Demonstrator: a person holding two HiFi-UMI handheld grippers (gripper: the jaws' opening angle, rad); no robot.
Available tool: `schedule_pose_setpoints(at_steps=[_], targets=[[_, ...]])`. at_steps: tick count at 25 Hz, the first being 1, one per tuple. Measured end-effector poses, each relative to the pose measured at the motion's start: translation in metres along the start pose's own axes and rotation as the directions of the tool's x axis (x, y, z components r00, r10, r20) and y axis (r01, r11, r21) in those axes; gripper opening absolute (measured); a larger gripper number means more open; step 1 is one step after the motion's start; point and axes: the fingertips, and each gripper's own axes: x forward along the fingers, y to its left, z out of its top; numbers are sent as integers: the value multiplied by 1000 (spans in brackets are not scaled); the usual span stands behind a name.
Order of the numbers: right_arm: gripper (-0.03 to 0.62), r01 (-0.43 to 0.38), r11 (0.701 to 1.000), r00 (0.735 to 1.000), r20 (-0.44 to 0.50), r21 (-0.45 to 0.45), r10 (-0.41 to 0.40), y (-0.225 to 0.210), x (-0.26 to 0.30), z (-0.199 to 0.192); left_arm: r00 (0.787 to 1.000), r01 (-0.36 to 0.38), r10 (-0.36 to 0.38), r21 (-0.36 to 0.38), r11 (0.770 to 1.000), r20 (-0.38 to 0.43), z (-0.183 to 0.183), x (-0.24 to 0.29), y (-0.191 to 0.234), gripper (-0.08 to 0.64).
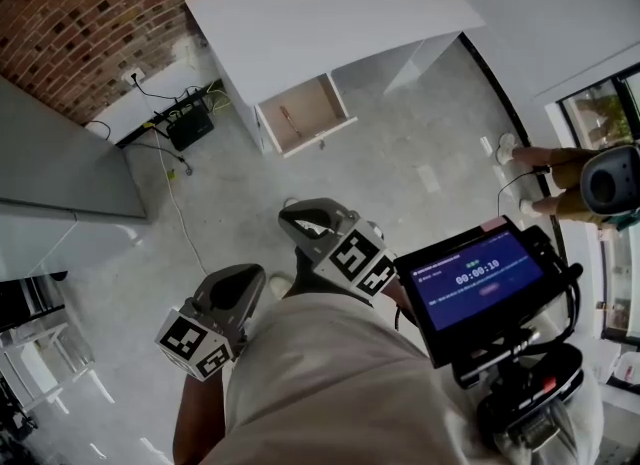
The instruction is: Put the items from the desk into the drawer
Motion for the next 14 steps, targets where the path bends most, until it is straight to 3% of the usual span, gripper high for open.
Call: schedule_pose_setpoints(at_steps=[14], targets=[[2,3,1000,1000,-2,-3,-3,-1,1,1,1000,16,-16,-6,1000,3,-1,1,0,17]])
